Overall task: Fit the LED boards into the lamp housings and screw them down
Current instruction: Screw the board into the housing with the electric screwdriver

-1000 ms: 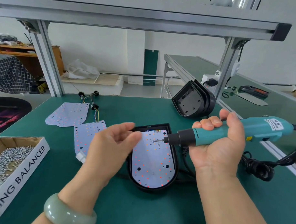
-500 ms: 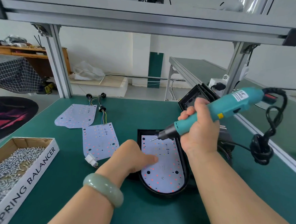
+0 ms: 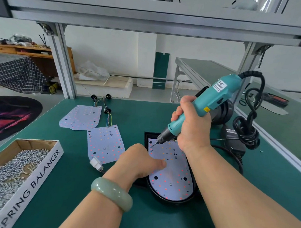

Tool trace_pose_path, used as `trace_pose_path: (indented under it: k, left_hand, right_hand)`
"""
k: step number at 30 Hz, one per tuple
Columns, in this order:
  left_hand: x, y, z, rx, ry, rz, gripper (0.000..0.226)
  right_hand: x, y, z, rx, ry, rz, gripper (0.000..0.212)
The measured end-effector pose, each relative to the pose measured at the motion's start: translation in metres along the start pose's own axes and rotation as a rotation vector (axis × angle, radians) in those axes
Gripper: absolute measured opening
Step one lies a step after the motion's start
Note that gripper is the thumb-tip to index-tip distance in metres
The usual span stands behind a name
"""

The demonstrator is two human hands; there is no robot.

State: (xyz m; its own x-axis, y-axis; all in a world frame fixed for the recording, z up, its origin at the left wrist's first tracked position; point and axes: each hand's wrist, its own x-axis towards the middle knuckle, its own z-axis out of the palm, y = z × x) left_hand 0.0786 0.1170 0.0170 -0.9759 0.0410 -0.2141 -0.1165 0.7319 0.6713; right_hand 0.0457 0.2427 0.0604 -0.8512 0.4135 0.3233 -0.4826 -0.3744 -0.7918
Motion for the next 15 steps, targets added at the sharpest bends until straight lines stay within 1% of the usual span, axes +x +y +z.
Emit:
trace_pose_path:
  k: [5, 11, 13, 15]
  left_hand:
    - [0.002, 0.0, 0.002, -0.013, 0.01, 0.009, 0.041]
    - [0.005, 0.0, 0.003, -0.02, 0.008, 0.016, 0.038]
    - [0.005, -0.001, 0.004, -0.022, 0.015, 0.019, 0.039]
    - [0.005, -0.001, 0.004, -0.017, 0.014, 0.028, 0.039]
  right_hand:
    - [0.005, 0.002, 0.009, -0.078, -0.095, -0.029, 0.009]
    - [0.008, 0.003, 0.03, -0.153, -0.346, 0.028, 0.013]
    - [0.006, 0.004, 0.033, -0.177, -0.367, 0.035, 0.016]
    - [0.004, 0.005, 0.034, -0.178, -0.346, 0.026, 0.02]
